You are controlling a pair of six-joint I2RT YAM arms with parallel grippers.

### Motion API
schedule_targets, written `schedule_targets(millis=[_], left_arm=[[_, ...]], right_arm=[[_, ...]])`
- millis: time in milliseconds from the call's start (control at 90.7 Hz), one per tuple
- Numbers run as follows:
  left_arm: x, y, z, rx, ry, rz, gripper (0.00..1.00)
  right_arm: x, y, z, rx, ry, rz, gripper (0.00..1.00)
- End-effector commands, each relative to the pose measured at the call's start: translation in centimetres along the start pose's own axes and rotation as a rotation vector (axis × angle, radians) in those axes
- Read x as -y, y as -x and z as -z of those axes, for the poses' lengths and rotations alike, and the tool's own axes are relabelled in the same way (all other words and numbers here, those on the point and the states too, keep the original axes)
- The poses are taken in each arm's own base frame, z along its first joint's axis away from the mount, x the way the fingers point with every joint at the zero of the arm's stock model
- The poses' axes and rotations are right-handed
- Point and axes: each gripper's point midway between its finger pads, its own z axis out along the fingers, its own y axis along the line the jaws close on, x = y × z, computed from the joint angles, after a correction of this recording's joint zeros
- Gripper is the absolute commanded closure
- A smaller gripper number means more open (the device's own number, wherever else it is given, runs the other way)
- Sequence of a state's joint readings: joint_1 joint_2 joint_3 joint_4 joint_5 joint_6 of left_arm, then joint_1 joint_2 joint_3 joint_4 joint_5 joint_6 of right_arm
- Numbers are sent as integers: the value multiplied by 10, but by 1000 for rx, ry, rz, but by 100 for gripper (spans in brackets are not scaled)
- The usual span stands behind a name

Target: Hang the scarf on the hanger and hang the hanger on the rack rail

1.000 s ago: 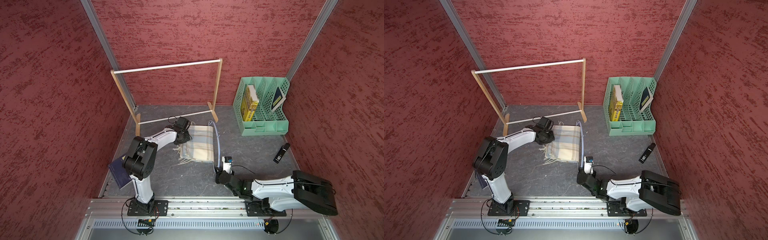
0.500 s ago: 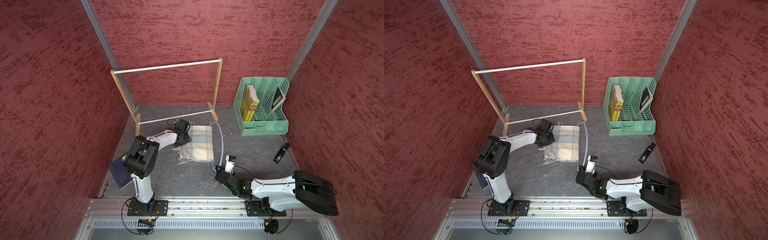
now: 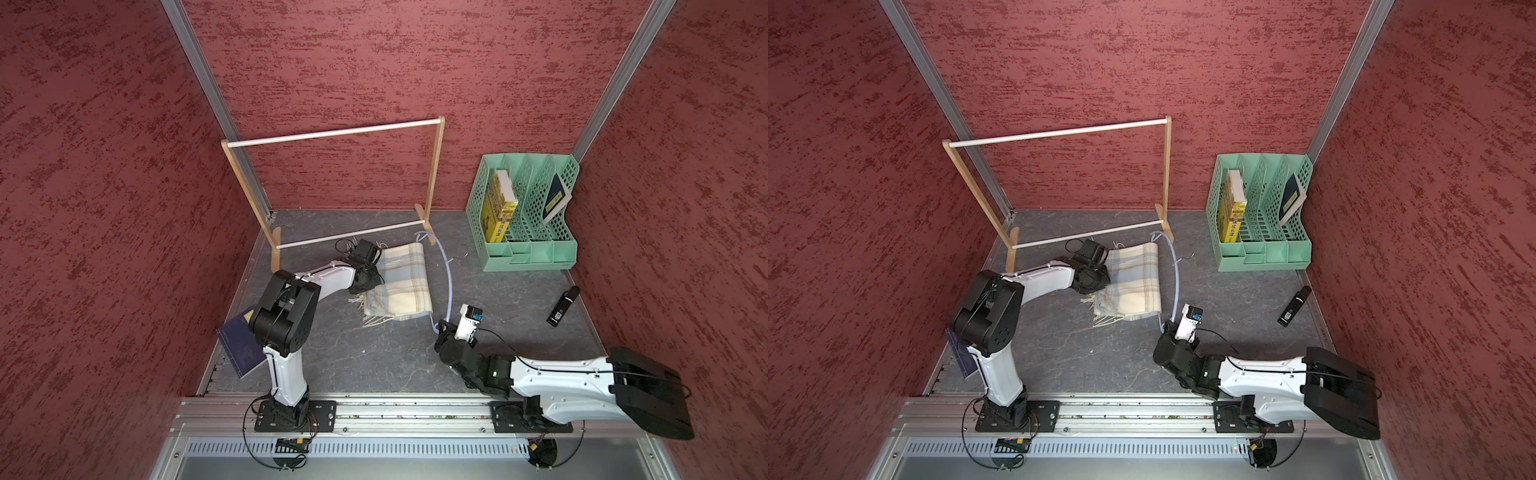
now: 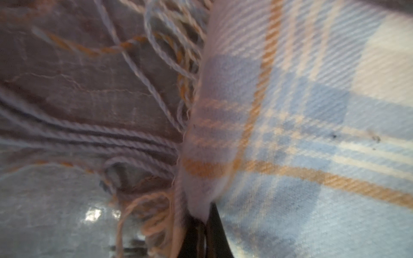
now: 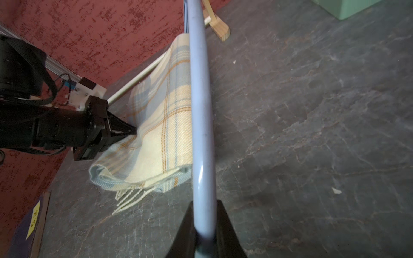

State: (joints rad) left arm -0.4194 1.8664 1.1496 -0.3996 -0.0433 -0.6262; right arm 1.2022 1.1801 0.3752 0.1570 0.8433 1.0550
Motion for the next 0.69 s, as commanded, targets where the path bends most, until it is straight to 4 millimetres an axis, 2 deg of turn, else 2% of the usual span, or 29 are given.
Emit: schedule_targets(millis=[0, 198, 430, 683], left_arm=[[-15, -8, -10, -4, 60, 13, 100], [-9, -9, -15, 8, 60, 4, 100], [-14, -3, -18, 40, 62, 38, 100], [12, 24, 6, 153, -26, 69, 100]], right_arm=[[-6, 50, 6, 208, -57, 50, 100], [-35, 62, 4, 242, -11, 110, 100], [-75, 95, 11, 332, 57, 154, 100], [-116, 117, 6, 394, 130, 200, 100]])
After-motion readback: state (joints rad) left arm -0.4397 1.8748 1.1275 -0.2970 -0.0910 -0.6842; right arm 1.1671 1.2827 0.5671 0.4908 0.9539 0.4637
